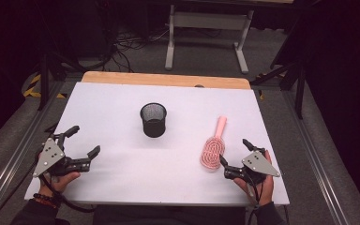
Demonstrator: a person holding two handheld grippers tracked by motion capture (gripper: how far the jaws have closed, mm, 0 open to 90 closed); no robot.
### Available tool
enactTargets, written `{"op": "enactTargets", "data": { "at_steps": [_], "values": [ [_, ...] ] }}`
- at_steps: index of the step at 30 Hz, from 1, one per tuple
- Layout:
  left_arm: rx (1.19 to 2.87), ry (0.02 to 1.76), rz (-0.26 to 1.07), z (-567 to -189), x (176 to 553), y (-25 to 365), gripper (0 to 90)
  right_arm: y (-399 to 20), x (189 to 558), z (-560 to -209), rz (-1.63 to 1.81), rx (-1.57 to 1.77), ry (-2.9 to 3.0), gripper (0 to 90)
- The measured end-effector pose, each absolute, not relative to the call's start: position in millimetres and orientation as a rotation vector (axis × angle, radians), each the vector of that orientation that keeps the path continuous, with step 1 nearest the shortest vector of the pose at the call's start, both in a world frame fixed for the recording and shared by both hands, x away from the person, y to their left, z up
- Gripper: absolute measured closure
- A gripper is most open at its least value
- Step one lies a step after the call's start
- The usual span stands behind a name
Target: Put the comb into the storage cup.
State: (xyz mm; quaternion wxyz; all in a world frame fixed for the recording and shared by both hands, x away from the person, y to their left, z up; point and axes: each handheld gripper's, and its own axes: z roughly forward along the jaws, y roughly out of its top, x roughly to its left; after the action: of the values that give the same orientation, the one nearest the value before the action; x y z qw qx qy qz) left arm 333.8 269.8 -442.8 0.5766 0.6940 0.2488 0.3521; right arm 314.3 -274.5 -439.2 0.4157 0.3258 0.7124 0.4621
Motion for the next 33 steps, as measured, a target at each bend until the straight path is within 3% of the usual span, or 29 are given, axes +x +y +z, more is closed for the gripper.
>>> {"op": "enactTargets", "data": {
  "at_steps": [6, 21, 33],
  "values": [
    [1.678, 0.561, 0.756, -449, 336, 259, 7.6, -268, 311, -440, 1.158, 0.791, 1.815, 7.4],
    [1.763, 0.514, 0.728, -458, 333, 247, 7.5, -262, 329, -439, 1.162, 0.783, 1.853, 7.0],
    [1.803, 0.506, 0.717, -461, 335, 244, 7.5, -261, 345, -417, 1.199, 0.782, 1.833, 7.7]
  ]
}}
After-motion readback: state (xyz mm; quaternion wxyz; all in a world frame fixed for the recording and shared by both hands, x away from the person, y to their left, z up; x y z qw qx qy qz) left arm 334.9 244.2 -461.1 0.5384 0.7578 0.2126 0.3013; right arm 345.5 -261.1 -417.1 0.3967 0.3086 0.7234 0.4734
